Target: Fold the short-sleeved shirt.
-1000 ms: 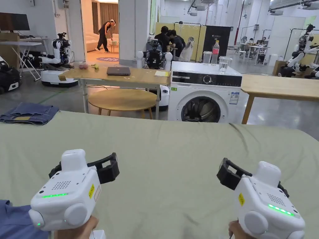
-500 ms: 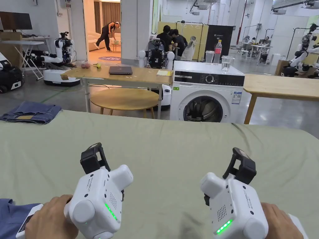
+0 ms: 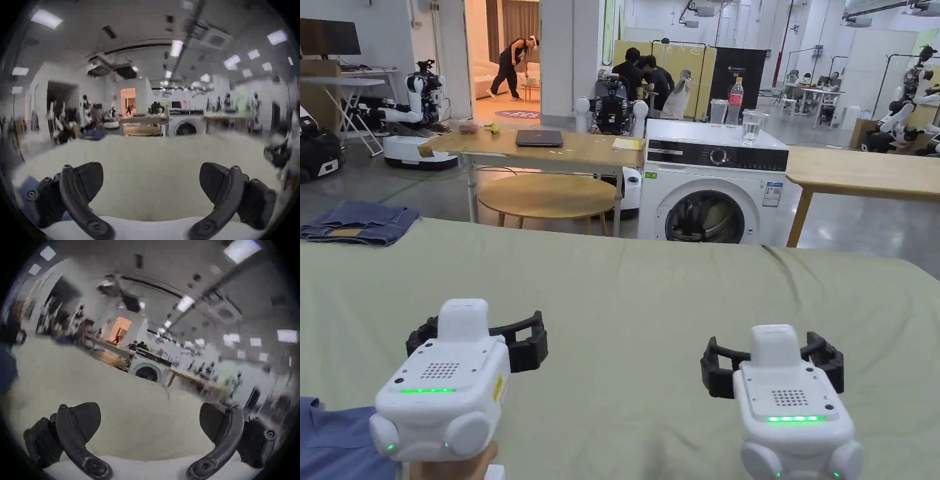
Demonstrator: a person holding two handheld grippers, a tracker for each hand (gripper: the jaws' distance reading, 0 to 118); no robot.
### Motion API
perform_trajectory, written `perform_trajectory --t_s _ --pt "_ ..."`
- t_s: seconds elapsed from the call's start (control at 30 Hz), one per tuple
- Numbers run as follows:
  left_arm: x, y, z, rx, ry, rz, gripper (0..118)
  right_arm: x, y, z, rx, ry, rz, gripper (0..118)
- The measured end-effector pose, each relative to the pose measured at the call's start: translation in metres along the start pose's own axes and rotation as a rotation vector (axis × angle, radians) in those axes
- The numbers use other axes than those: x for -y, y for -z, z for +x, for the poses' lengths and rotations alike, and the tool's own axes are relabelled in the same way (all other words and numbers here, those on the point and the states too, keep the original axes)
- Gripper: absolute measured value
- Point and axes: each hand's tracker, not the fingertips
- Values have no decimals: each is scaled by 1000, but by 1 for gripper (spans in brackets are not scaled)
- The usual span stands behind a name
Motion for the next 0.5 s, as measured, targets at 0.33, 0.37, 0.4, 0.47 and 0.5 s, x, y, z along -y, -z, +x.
perform_trajectory --t_s 0.33,0.37,0.4,0.47,0.5 --pt "1 -7 20 3 144 36 116 -5 -6 10 24 151 18 118" --pt "2 -7 21 3 151 39 116 -5 -7 10 21 156 20 116" --pt "2 -7 22 0 162 44 114 -5 -9 10 14 159 29 105" --pt "1 -11 26 -4 186 56 97 -5 -10 7 28 144 30 70" --pt "1 -11 28 -9 193 56 74 -6 -9 7 39 145 21 44"
